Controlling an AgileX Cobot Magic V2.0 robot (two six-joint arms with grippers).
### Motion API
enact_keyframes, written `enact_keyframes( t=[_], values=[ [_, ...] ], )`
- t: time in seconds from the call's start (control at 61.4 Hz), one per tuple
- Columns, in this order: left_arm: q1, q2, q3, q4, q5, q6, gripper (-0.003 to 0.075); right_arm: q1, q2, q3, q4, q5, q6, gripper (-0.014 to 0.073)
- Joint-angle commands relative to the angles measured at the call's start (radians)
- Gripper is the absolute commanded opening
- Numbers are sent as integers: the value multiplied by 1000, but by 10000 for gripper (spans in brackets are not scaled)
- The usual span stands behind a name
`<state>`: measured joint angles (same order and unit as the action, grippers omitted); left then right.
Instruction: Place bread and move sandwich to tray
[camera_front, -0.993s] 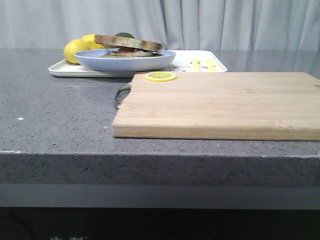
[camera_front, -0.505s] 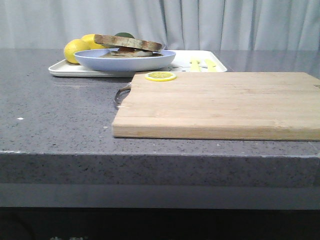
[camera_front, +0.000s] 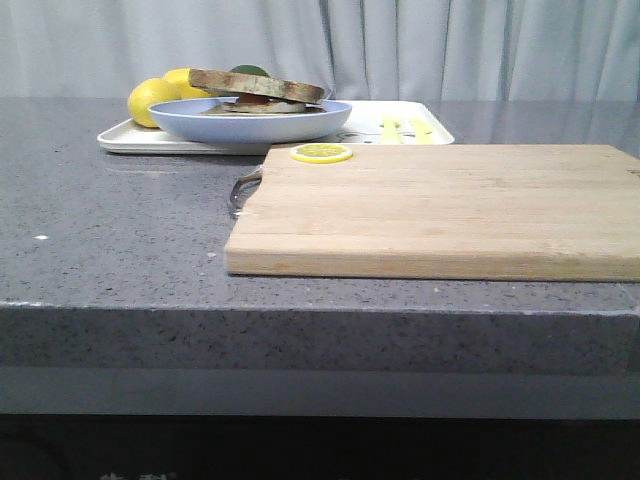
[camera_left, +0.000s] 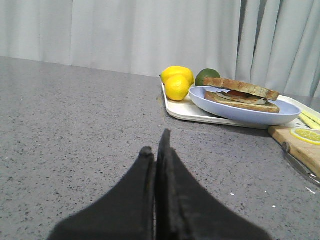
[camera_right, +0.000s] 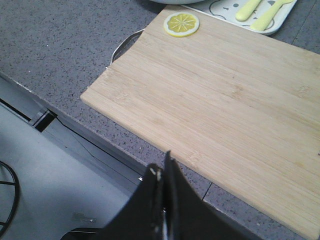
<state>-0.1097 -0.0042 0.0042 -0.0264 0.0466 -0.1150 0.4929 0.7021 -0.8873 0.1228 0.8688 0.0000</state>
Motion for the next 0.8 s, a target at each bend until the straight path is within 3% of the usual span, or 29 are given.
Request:
enact_keyframes(
  t=[0.0, 0.782],
  values=[
    [1, -25, 1, -7, -88, -7, -20, 0, -2, -21, -2, -59, -7, -68],
    [17, -23, 1, -10, -88, 38, -20, 0, -2, -21, -2, -59, -7, -68]
  ],
)
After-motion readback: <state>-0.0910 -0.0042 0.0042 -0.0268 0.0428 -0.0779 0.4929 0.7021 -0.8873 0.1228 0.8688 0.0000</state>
